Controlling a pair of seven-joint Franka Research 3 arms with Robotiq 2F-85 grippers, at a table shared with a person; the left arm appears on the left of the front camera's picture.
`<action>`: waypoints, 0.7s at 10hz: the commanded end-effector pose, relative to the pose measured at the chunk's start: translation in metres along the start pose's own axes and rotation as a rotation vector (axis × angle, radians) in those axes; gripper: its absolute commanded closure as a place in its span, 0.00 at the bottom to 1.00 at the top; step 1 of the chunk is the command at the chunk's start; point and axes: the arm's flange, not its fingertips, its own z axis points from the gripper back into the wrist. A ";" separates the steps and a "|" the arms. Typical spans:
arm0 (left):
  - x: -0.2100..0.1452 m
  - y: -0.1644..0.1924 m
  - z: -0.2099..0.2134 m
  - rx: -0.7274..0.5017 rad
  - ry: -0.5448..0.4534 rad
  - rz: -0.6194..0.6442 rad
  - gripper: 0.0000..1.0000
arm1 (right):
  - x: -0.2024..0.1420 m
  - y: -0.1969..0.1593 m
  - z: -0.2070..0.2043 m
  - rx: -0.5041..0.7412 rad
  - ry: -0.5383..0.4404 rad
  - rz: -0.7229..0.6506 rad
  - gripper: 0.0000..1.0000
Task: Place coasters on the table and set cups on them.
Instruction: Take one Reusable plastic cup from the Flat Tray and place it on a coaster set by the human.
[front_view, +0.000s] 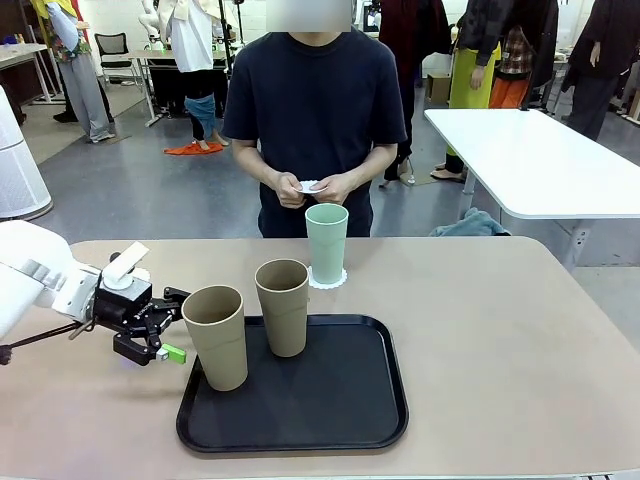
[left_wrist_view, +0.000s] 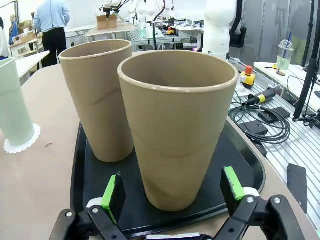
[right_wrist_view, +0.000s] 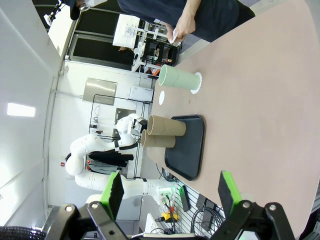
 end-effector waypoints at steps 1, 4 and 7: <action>-0.005 0.001 -0.010 0.016 0.012 -0.010 0.00 | -0.001 -0.001 0.000 0.008 -0.004 0.000 0.00; -0.009 0.002 -0.017 0.010 0.035 -0.022 0.00 | -0.001 -0.001 0.000 0.008 -0.004 0.000 0.00; -0.010 0.004 -0.023 -0.004 0.037 -0.022 0.00 | -0.001 -0.001 0.000 0.008 -0.004 0.000 0.00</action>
